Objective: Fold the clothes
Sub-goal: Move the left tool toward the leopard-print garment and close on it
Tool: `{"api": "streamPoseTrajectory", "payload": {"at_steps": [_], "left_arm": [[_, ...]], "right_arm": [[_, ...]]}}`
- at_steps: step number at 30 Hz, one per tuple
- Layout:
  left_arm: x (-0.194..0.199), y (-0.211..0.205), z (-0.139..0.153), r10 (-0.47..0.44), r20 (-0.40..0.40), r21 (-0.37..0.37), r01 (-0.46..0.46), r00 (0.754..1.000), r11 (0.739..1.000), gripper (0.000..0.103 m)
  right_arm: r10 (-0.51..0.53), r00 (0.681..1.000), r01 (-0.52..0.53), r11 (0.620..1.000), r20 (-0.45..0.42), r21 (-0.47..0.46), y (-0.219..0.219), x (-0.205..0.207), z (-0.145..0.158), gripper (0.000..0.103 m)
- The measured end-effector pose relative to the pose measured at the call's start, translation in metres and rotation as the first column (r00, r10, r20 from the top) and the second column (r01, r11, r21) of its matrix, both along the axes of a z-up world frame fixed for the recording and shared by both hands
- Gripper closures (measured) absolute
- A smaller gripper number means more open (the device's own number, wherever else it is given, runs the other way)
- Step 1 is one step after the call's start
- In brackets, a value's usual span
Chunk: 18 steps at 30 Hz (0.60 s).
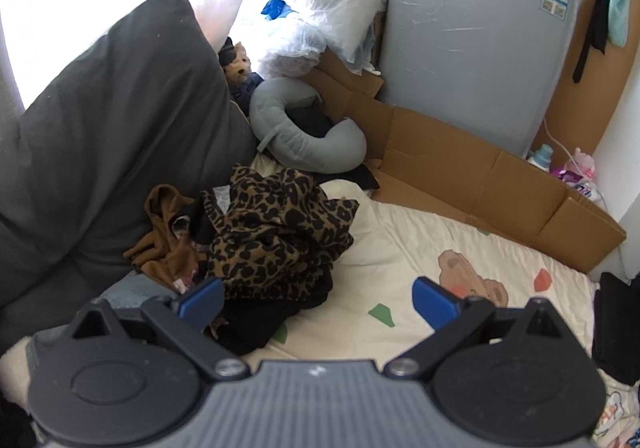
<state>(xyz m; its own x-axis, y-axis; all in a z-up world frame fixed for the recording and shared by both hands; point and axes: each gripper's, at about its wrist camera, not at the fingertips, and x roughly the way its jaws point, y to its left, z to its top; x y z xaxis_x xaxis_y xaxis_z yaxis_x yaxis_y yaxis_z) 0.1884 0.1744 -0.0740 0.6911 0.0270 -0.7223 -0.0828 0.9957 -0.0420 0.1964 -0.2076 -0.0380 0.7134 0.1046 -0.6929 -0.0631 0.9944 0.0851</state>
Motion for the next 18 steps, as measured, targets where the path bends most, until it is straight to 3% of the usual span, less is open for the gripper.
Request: {"api": "streamPoseTrajectory", "payload": {"at_steps": [12,18], "left_arm": [[0.034,0.017,-0.059,0.036,-0.003,-0.043,-0.036,0.999,0.998,0.007],[0.042,0.028,-0.076,0.084,-0.005,-0.010,-0.084,0.996,0.996,0.012]], "right_arm": [[0.028,0.999,-0.029,0.999,-0.045,-0.015,0.004,0.023,-0.038,0.000],[0.072,0.996,-0.074,0.996,-0.047,-0.044,0.014,0.031,-0.071,0.000]]}}
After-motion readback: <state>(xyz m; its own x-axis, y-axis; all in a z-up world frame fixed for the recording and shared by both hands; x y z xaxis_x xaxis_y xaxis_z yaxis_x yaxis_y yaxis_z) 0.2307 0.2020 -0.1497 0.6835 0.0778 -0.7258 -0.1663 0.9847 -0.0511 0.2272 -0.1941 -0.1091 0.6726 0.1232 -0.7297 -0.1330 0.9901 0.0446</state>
